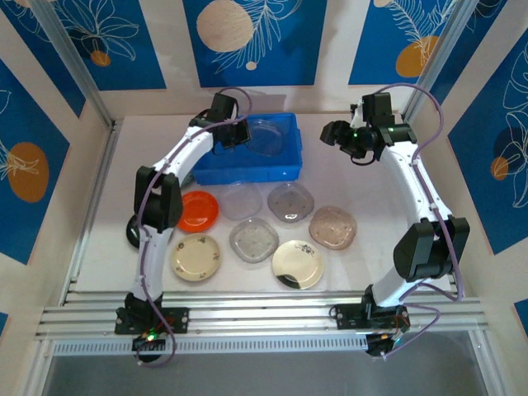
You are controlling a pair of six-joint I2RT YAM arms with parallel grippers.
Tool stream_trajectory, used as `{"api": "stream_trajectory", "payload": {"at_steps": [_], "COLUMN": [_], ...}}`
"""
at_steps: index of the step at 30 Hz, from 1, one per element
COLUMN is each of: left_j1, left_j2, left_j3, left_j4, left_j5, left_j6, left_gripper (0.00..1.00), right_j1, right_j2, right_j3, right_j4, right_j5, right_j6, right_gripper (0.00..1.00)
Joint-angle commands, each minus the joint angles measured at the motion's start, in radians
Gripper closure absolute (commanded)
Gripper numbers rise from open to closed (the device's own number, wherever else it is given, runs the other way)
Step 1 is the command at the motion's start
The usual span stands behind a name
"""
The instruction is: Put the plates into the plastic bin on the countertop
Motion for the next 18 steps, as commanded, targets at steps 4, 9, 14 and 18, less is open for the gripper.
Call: {"api": "stream_trajectory", "payload": {"at_steps": [4, 9, 14, 18], "left_j1": [0.001, -0.010, -0.016, -0.021], "left_j2": [0.083, 0.153, 0.192, 0.217], "left_j3": [0.061, 0.127, 0.136, 0.135], "left_j4": [0.095, 0.101, 0.124, 0.145], "left_j5": [0.025, 0.017, 0.005, 0.006], "left_j6": [-0.085, -0.110, -0.131, -0.149], "left_gripper": [1.00, 1.00, 1.00, 1.00], "right_j1": [-0.005, -0.005, -0.008, -0.008], "right_j2": [0.006, 0.021, 0.021, 0.017], "right_j3": [-0.034, -0.045, -0.049, -0.063], "right_j4": [0.046, 0.050, 0.045, 0.050], "right_j5": [-0.032, -0.034, -0.033, -0.045], "right_j6": [0.032, 0.034, 0.031, 0.031], "right_gripper": [0.35, 0.35, 0.35, 0.35]}}
